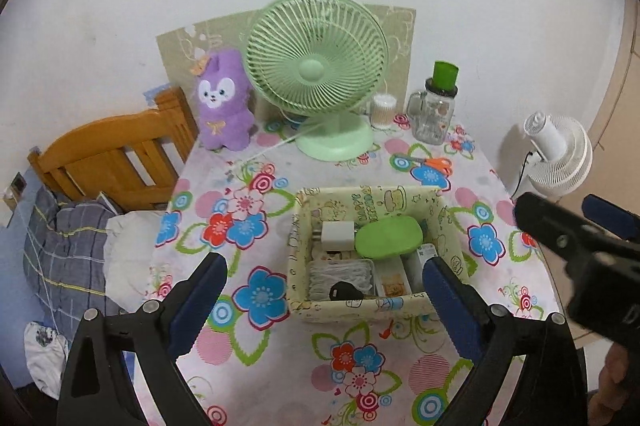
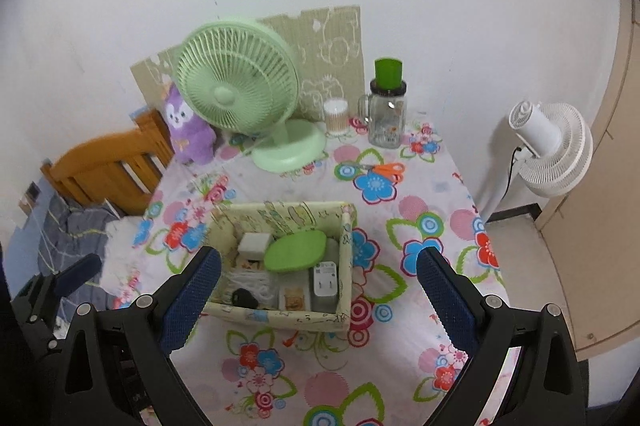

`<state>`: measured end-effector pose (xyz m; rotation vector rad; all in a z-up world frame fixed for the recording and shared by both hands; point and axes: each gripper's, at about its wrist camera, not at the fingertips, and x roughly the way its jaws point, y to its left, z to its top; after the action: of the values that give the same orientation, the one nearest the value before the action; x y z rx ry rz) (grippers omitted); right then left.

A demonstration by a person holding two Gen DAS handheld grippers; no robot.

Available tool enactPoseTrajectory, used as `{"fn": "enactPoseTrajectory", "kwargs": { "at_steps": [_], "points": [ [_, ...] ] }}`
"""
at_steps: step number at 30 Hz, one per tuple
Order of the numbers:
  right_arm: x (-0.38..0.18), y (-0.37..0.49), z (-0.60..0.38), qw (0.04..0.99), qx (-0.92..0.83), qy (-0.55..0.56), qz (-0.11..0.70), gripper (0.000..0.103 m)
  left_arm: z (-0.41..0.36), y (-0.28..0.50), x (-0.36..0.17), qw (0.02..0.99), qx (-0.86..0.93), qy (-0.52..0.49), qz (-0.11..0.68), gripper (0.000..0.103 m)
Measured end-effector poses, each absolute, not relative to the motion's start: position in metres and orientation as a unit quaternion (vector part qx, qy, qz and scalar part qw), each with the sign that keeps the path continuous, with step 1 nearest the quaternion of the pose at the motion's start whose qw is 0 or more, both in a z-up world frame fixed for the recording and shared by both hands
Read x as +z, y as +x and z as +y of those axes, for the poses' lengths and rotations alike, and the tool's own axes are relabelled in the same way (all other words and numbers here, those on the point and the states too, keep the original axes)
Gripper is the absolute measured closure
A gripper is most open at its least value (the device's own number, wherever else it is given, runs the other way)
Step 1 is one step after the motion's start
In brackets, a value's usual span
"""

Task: Organize rigid objects

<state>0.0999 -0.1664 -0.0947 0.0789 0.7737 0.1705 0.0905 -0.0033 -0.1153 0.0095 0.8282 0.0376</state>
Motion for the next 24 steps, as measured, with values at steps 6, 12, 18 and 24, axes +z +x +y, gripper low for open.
{"fn": "enactPoseTrajectory", "kwargs": {
  "at_steps": [6, 12, 18, 24],
  "points": [
    [-0.07, 0.079, -0.177, 0.934, 0.072, 0.027, 0.348, 0.003, 0.001, 0.072, -0.095, 0.921, 0.023, 0.004, 0.388, 0.002],
    [-0.05, 0.061, -0.189, 0.942, 0.06, 0.03, 0.328, 0.003, 0.008, 0.055, -0.072, 0.928, 0.029, -0.007, 0.371, 0.001],
    [-0.03, 0.038, -0.195, 0.951, 0.053, 0.015, 0.304, 0.003, 0.014, 0.037, -0.043, 0.939, 0.034, -0.024, 0.342, 0.0],
    [-0.013, 0.02, -0.202, 0.958, 0.033, 0.009, 0.285, 0.002, 0.017, 0.021, -0.024, 0.947, 0.042, -0.026, 0.317, 0.0]
  ]
}}
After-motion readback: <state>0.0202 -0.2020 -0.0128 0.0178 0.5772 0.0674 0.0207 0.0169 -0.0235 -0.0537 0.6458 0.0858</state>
